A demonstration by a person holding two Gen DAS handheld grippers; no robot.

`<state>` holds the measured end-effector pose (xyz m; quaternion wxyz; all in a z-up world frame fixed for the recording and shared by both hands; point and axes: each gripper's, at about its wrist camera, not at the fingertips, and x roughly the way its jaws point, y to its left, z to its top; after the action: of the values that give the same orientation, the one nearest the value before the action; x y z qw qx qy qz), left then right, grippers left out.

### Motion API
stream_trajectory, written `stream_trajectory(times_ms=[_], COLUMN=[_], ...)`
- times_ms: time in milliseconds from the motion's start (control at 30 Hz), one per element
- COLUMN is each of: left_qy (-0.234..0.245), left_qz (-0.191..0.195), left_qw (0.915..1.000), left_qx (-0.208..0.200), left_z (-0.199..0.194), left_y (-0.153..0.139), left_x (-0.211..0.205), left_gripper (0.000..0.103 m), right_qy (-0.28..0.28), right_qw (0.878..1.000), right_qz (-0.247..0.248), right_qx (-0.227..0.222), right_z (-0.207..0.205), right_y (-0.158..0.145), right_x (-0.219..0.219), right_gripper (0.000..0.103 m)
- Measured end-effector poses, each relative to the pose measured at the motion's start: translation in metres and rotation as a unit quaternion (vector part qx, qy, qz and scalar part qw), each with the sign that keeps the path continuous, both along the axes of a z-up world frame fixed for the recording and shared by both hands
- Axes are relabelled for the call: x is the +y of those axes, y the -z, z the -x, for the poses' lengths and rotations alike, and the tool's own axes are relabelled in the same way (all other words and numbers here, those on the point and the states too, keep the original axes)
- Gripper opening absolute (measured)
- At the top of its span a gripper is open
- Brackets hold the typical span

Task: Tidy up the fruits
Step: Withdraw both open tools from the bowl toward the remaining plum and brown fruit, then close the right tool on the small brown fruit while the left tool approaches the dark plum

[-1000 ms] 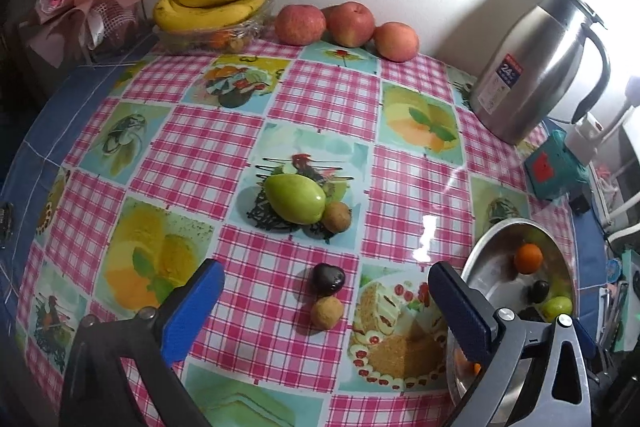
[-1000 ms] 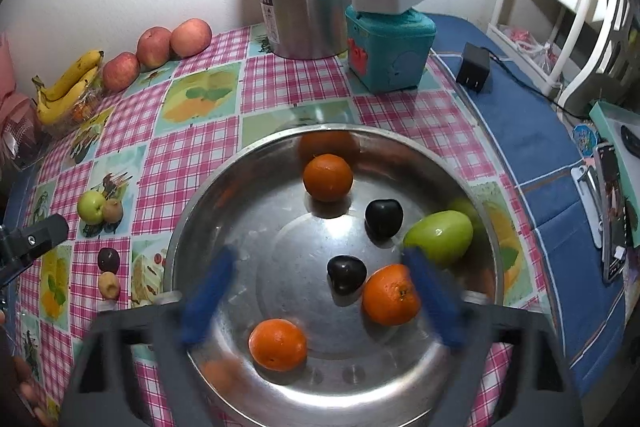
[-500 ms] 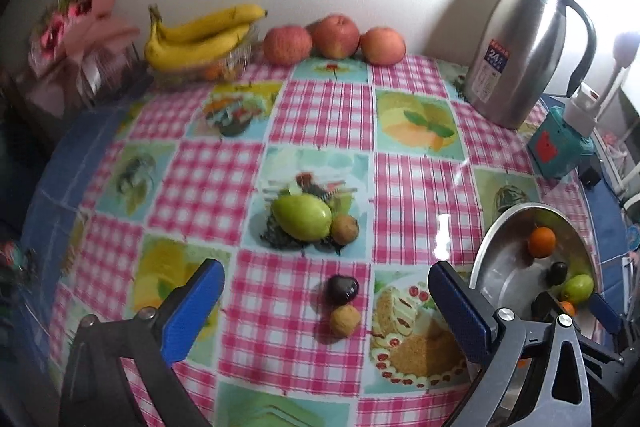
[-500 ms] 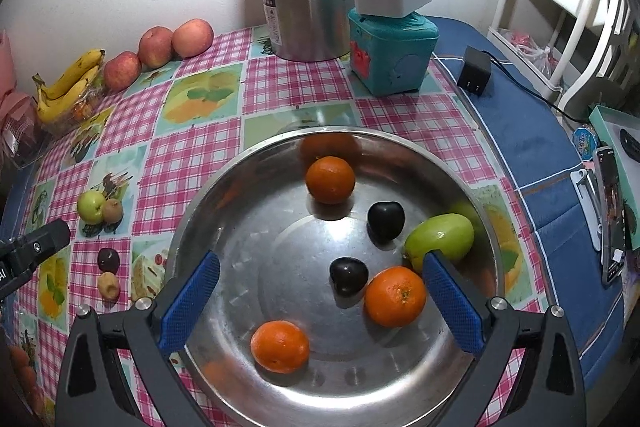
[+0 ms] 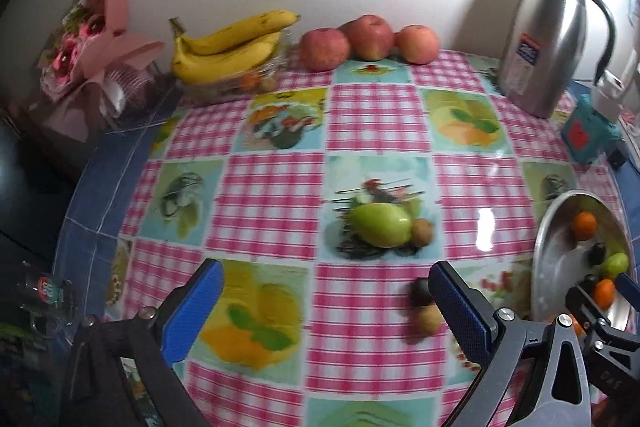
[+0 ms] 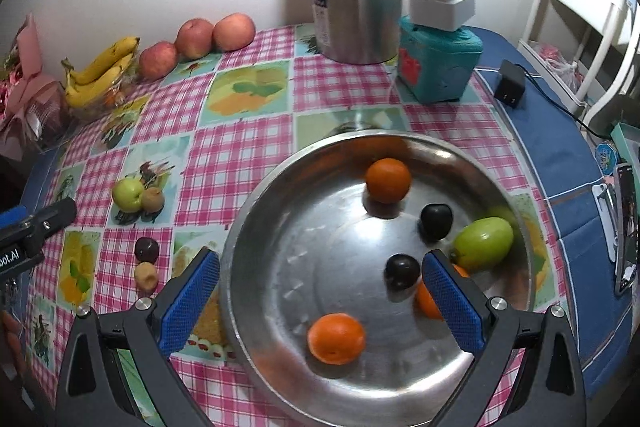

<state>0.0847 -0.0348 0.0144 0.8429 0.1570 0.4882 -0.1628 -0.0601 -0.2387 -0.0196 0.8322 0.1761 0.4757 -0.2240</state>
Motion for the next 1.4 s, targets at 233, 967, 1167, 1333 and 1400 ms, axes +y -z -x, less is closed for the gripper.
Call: stream_trajectory(times_ms=[233,967,1167,1333,1400], left_qy=[-0.047,-0.067,-0.069,-0.078,-0.077], left_qz=[0.013,0.029,0.019,0.017,0.015], left_qw=[0.9987,0.9939,0.9923,0.9908,0.9907], left_qx=[0.017,0.083,0.101,0.109,0.111], left_z=[-0.024,-0.044,-0.045,-0.046,-0.047], left_y=[0.004,0.04,0.057,0.065,0.067], left_x=[0.048,0.075,0.071,0.071,0.07], left_gripper=[0.103,0.103,0.103,0.103,0.103], right_qy=[-0.029,-0.109,-0.118,-0.123,-0.119], right_qw=[0.999,0.993,0.991,0.989,0.989], right_qz=[-0.009,-0.018,-0.02,-0.022,-0.021], right_qx=[0.01,0.037,0.06,0.079,0.087], right_z=[-0.018,-0.066,-0.072,-0.078,-0.081], right_y=[0.002,0.019,0.035,0.047,0.052], right_x=[0.025,0.1,0.109,0.116,0.117], right_gripper=[0.101,0.101,0.101,0.101,0.101])
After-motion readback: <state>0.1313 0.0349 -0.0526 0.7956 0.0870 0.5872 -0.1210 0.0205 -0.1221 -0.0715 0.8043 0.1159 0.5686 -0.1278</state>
